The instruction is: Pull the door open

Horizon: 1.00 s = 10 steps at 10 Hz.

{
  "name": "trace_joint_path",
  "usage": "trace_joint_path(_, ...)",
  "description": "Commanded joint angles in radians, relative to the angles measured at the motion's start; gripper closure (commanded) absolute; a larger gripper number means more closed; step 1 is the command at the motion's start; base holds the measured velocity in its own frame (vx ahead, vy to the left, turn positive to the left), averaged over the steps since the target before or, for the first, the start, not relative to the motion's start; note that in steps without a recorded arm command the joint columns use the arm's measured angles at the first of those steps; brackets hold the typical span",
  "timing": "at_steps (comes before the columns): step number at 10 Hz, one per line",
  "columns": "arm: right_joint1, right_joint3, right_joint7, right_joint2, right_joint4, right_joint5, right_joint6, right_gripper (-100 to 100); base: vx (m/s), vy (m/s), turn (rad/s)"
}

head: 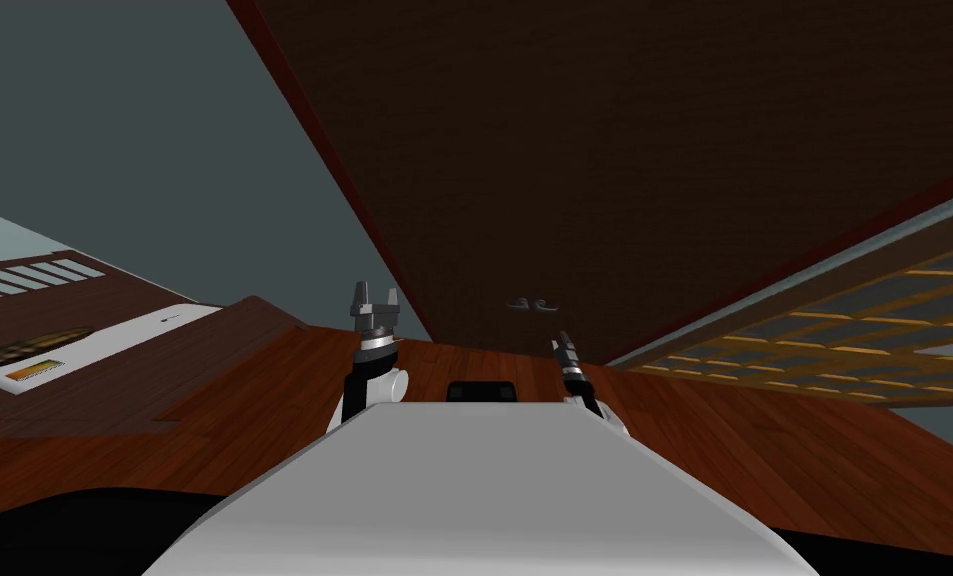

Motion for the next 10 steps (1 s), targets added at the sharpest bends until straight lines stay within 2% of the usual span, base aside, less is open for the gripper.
trace_joint_path(1, -0.009, -0.001, -0.004, -0.008, 0.035, -0.003, -0.01, -100, 0.157, -0.025, 0.058)
trace_joint_path(2, -0.013, -0.001, -0.006, -0.012, 0.053, -0.005, -0.015, -100, 0.164, -0.033, 0.046)
trace_joint_path(3, -0.01, -0.001, -0.003, -0.007, 0.039, -0.004, -0.011, -100, 0.069, -0.019, 0.011)
trace_joint_path(4, 0.004, -0.033, 0.003, -0.024, 0.062, -0.02, -0.006, -100, 0.028, -0.026, -0.015)
trace_joint_path(5, 0.009, -0.048, 0.006, -0.032, 0.073, -0.027, -0.003, -100, 0.033, -0.035, -0.004)
trace_joint_path(7, 0.01, -0.054, 0.007, -0.034, 0.077, -0.03, -0.003, -100, 0.017, -0.028, 0.005)
trace_joint_path(8, 0.016, -0.081, 0.014, -0.045, 0.096, -0.044, 0.002, -100, 0.047, -0.047, 0.039)
trace_joint_path(10, 0.01, -0.109, 0.025, -0.05, 0.12, -0.059, 0.007, -100, 0.101, -0.092, 0.07)
